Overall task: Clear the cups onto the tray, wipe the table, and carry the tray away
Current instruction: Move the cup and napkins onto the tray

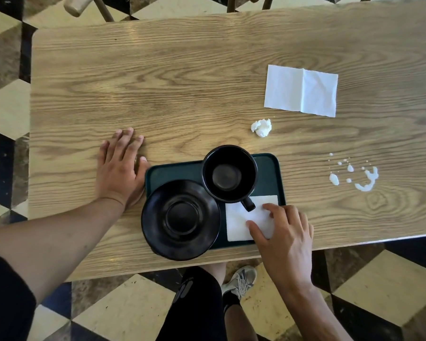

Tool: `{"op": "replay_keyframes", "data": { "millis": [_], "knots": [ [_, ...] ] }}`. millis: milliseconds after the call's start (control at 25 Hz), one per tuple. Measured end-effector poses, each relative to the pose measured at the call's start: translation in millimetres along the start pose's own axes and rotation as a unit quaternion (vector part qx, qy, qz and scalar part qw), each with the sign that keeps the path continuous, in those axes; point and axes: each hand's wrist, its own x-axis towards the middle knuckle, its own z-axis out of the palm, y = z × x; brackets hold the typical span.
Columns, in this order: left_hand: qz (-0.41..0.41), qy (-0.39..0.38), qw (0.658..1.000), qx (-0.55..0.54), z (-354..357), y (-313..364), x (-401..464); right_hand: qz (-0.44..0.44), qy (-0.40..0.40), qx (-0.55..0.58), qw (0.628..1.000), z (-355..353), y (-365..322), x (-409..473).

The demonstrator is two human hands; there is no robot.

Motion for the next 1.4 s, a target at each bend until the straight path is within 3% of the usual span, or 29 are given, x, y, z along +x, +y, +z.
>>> {"op": "replay_keyframes", "data": {
  "millis": [200, 280, 480, 640, 800, 1040, 1160, 1400],
  "knots": [
    [-0.005, -0.007, 1.000, -0.003, -0.7, 2.1, 0.7, 0.001, -0.016, -0.008, 1.000, -6.6, 2.6, 0.1],
    [-0.003, -0.003, 1.000, -0.003, 0.2, 0.9, 0.2, 0.021, -0.014, 0.043, 0.999, -14.1, 1.2, 4.1],
    [0.010, 0.011, 1.000, -0.001, 1.3, -0.8, -0.5, 0.106, 0.098, 0.201, 0.969, -37.9, 10.0, 105.9],
    [0.045, 0.046, 0.998, 0.013, 6.5, -7.7, 1.6, 0.145, 0.129, 0.186, 0.963, -30.8, 14.8, 220.4],
    [0.065, 0.071, 0.995, 0.027, 11.1, -11.6, 2.1, 0.147, 0.137, 0.097, 0.975, -17.1, 6.6, 268.8],
    [0.054, 0.060, 0.997, 0.019, 10.1, -10.4, 1.0, 0.178, 0.177, 0.120, 0.960, -9.8, 1.3, 270.7],
    [0.048, 0.059, 0.997, 0.017, 11.0, -10.5, -0.8, 0.127, 0.203, 0.210, 0.948, -14.3, -3.5, 251.0],
    [0.043, 0.050, 0.998, 0.021, 9.6, -9.2, 0.3, 0.083, 0.149, 0.393, 0.904, -42.1, -19.9, 203.9]
  ]
}}
